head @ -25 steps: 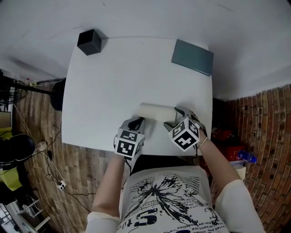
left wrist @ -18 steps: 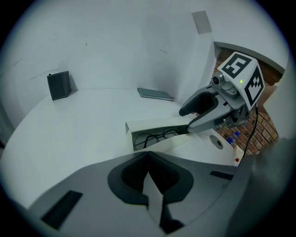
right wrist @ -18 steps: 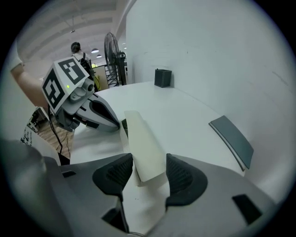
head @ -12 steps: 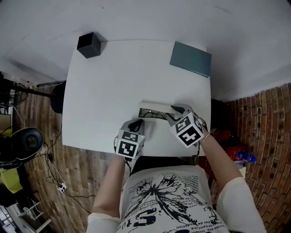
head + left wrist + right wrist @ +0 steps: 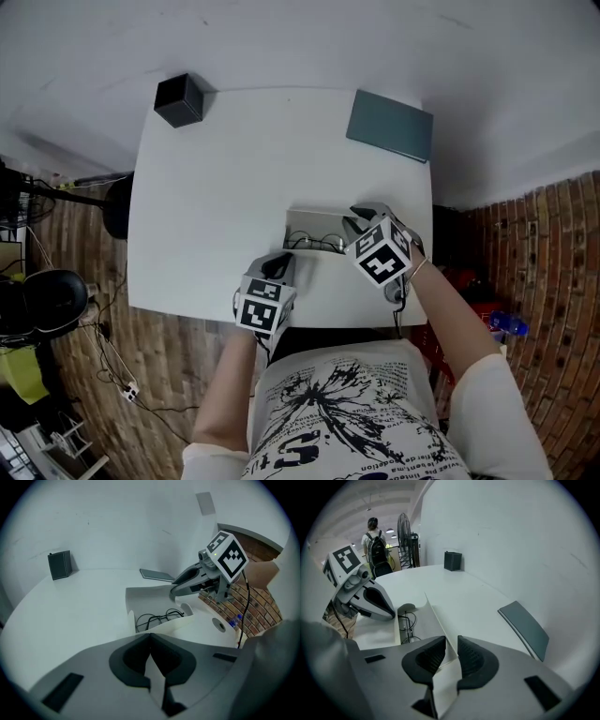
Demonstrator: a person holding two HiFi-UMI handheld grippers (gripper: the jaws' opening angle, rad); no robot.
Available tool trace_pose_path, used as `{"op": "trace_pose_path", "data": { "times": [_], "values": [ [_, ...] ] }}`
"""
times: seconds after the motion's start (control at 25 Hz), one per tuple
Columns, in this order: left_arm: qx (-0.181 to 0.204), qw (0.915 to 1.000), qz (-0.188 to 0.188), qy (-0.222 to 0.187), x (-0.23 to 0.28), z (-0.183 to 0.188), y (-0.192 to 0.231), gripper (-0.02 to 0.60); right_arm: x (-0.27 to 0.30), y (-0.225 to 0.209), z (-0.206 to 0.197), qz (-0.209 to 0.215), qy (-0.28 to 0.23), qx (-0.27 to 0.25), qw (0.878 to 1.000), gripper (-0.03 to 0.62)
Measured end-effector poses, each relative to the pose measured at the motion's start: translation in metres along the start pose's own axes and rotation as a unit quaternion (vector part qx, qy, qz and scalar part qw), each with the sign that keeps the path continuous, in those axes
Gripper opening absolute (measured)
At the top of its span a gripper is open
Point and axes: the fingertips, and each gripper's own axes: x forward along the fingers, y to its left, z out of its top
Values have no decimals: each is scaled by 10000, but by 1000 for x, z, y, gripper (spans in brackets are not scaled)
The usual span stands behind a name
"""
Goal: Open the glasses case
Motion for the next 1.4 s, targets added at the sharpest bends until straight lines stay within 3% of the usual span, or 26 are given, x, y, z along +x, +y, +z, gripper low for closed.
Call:
{"op": "trace_pose_path", "data": {
  "times": [0.36, 0.8, 0.92, 1.0, 1.28, 1.4],
  "values": [
    [-105, 9999, 43, -97, 3, 4, 5, 12, 21, -17, 1, 185, 191, 77, 9996, 121],
    [-271, 9995, 17, -154, 6, 12, 10, 12, 38, -24, -3, 722, 277, 376, 9963, 141],
    [-228, 9996, -21, -135, 8, 11, 9, 12, 38, -30, -4, 595, 246, 533, 9965, 155],
    [-151, 9998, -16, -111, 8, 11, 9, 12, 36, -36, -5, 412, 168, 709, 9965, 213],
    [68, 9991, -29, -419, -11, 34, 12, 12, 2, -32, 13, 95, -299, 864, 9958, 216],
    [249, 9982, -74, -536, -26, 43, 11, 12, -24, -25, 24, -5, -615, 1025, 9928, 182]
  ]
}}
